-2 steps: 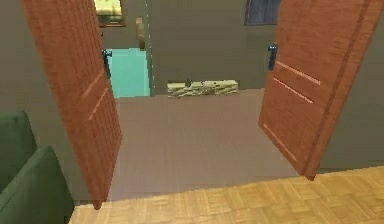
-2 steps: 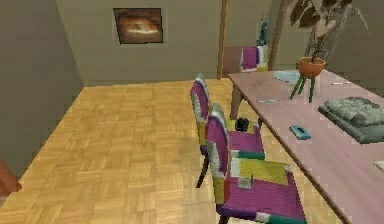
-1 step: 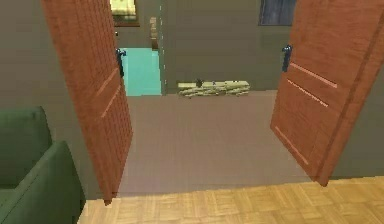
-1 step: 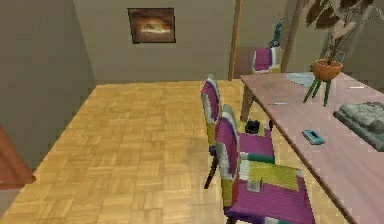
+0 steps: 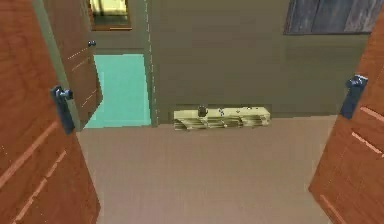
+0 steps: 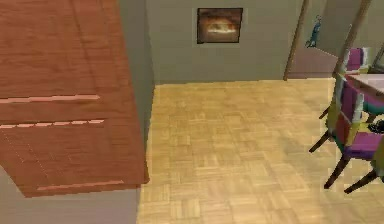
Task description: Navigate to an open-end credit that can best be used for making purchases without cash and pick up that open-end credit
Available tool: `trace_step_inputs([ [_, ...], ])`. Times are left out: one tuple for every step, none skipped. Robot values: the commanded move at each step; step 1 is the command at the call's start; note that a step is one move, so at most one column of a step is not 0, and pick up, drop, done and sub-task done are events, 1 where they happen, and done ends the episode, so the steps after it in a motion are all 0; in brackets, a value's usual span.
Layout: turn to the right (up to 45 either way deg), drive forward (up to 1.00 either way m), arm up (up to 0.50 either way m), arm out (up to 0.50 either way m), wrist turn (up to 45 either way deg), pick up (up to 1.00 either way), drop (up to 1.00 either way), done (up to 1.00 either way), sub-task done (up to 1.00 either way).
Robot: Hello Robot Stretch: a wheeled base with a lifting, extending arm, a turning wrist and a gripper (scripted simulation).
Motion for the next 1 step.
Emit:
trace_step_inputs([
  [0.0,0.85,0.00,0.00,0.0,0.00,0.00,0.00,0.00],
])
